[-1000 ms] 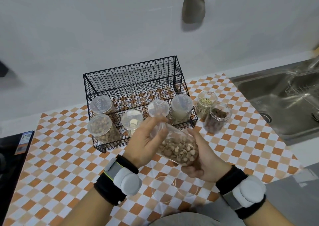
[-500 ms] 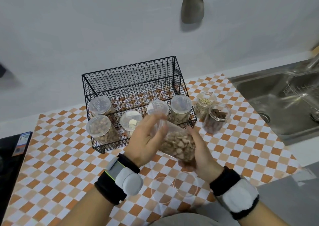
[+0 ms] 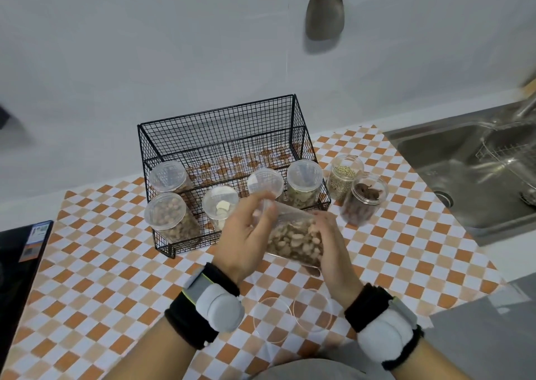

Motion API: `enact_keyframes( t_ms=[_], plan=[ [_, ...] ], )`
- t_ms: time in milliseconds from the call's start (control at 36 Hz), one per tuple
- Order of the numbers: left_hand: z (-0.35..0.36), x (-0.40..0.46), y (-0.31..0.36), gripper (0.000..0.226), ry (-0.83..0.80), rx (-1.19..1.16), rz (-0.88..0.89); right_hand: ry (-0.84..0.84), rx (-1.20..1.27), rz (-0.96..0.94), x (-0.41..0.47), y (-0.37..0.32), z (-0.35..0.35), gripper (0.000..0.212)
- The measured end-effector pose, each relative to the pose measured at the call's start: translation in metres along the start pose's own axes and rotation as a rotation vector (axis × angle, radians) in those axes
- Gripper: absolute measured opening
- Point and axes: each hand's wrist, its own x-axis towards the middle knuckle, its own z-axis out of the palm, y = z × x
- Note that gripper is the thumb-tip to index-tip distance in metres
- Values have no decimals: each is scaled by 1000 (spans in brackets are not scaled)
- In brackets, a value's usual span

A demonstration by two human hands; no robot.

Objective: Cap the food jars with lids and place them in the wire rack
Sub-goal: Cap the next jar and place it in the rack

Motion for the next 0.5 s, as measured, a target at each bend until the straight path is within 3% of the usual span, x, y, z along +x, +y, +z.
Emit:
enact_keyframes(
  t_ms=[83,139,195,278,361,500],
  plan=[
    [-4,0,-4,39,-35,179,97,-90,15,462,7,-7,-9,68],
    [-6,-1,-5,38,-34,168,84,-198,80,533,9,-10,-15,76],
    [-6,-1,-4,41,-16,96,22,-246,113,446,5,-11,-16,75],
    [-4,0,2,33,0,-82,-98,-187,25,-32,-2,-1,-15,48],
    [-1,1,5,30,2,-186,-149,-160,-234,-393,-6,10,-14,56],
    [5,-3,7,23,-1,-158,-108,-45,-162,-384,-5,12,-8,32]
  ],
)
